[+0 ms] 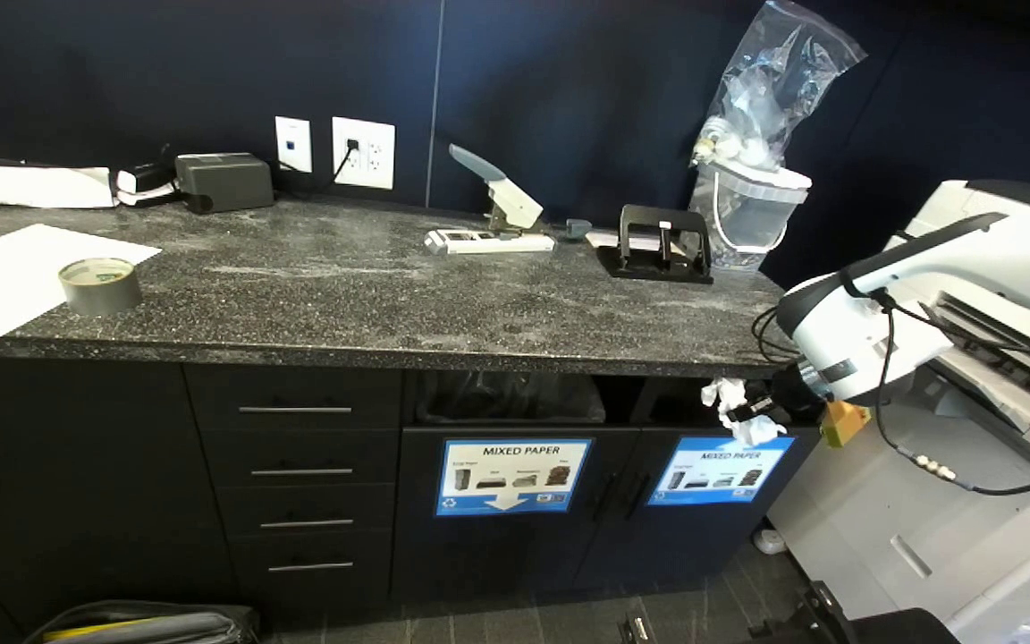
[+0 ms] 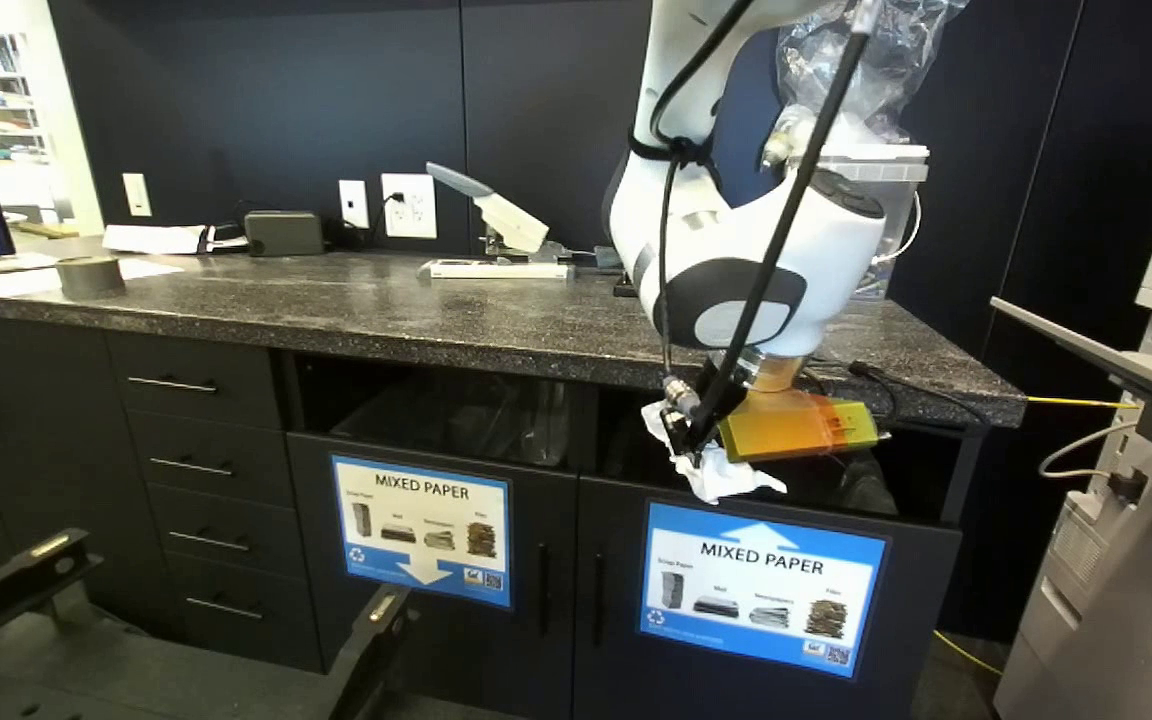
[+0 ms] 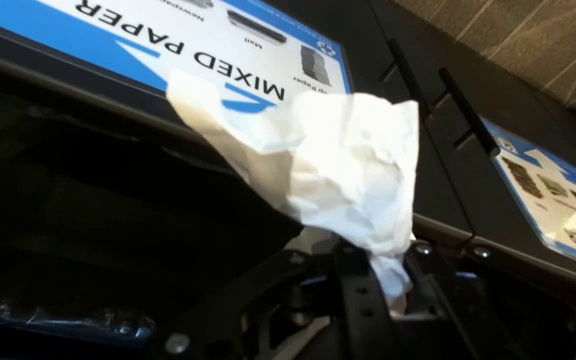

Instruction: Put two papers in the bin to the right and two in the left

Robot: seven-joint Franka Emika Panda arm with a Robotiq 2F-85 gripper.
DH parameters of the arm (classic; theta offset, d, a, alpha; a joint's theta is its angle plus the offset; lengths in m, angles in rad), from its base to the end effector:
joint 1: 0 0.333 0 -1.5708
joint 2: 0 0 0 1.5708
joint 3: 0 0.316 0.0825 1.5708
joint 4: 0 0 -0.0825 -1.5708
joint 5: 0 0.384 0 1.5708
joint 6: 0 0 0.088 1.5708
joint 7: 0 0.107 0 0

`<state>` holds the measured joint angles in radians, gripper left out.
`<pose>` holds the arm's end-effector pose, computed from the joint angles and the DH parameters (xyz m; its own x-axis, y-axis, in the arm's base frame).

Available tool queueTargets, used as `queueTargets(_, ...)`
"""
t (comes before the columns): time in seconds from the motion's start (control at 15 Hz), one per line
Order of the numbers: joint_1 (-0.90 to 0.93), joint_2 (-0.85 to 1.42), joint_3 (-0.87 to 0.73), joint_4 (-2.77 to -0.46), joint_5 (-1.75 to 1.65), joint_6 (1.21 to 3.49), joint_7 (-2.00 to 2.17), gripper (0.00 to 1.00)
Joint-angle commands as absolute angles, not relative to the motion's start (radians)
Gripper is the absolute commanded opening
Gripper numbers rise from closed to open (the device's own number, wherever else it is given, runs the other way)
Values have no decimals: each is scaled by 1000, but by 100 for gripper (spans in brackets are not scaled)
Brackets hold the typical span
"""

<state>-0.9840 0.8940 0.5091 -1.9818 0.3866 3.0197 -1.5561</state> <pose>0.5210 -0.2977 0.0719 0.7797 0.4179 0.4662 0.4618 -0.8867 0.0224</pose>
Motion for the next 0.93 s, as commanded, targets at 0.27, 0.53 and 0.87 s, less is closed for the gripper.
queueTargets(0.27, -1231, 1209, 755, -1877, 133, 3260, -1448, 7)
queueTargets(0.53, -1287, 1346, 820, -1799, -45, 3254, -1292, 7)
queueTargets(0.87, -1303, 1474, 874, -1725, -201, 3260, -1167, 7)
